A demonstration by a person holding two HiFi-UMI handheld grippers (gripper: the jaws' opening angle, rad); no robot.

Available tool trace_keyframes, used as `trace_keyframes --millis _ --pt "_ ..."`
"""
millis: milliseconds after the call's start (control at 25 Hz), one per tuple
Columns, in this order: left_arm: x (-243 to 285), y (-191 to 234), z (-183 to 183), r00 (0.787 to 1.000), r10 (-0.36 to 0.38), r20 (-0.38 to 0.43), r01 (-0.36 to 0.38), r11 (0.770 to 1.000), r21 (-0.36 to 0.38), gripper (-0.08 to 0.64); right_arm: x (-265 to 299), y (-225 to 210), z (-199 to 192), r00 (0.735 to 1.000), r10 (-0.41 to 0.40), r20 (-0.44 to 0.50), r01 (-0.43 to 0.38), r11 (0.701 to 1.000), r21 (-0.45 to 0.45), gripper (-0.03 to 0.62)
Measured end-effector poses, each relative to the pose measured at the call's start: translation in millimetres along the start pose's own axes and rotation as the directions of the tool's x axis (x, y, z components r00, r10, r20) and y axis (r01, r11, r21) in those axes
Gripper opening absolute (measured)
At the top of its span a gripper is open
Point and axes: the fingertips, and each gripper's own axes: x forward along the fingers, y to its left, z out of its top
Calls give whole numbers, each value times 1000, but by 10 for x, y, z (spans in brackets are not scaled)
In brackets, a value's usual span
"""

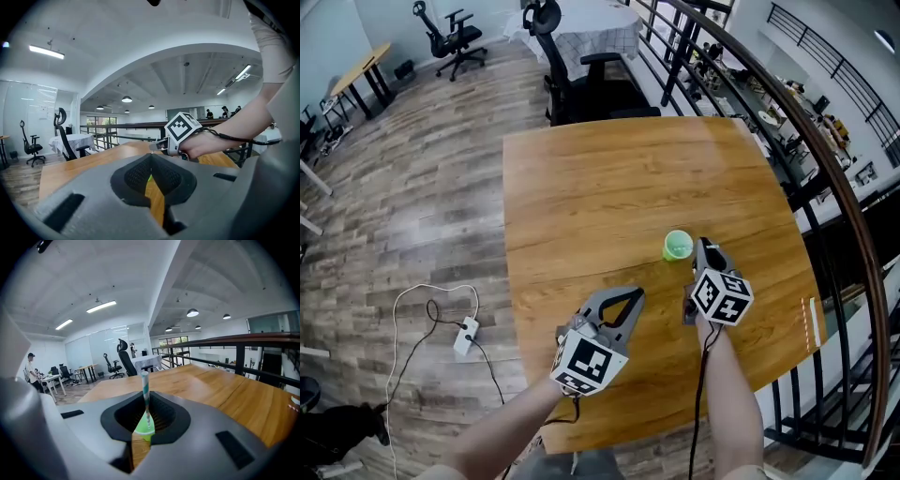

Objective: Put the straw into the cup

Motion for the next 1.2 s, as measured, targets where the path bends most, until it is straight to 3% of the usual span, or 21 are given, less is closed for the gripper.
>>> trace_keyframes --millis 400,600,1000,1200 --pt "-44 -9 -96 1000 -5 -26 4 1000 -18 14 101 70 -169 998 22 -55 -22 1000 -5 36" --pt "-84 -51 -144 999 -10 -35 9 1000 -26 14 61 98 -154 999 -18 -45 15 997 -76 37" --pt "-164 -112 -20 999 -10 -32 9 1000 -16 14 -272 116 174 1000 -19 19 21 997 -73 37" --pt "-246 -102 270 1000 -4 0 4 1000 1 14 -577 195 464 999 -9 52 14 995 -99 37"
